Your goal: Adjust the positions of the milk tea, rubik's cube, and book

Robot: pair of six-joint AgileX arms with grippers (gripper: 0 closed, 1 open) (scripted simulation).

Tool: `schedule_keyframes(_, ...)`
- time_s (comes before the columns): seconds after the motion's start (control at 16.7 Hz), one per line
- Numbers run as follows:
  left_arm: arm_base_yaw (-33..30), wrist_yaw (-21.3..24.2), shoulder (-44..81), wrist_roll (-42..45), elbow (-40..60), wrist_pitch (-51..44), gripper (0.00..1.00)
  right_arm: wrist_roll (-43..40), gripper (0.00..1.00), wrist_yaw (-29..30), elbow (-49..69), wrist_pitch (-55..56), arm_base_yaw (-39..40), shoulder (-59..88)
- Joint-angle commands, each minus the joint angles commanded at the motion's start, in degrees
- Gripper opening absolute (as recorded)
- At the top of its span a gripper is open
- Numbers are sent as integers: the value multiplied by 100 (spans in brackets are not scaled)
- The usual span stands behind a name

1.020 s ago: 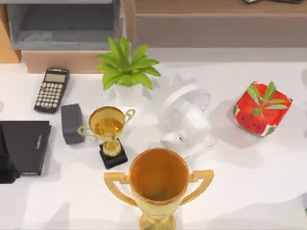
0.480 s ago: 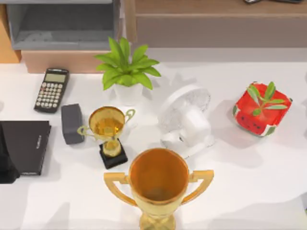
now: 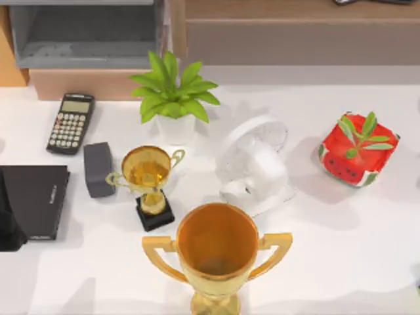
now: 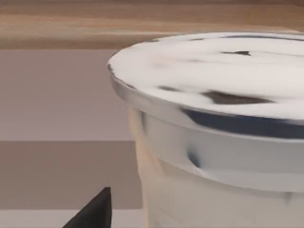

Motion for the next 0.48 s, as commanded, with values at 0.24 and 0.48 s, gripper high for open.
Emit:
schedule_keyframes(0.24, 0, 0, 0, 0, 0, 0, 100, -1, 100, 1, -8, 5, 20, 18)
schedule_keyframes(0.48, 0, 0, 0, 0, 0, 0, 100, 11, 100, -51, -159, -300, -33, -372)
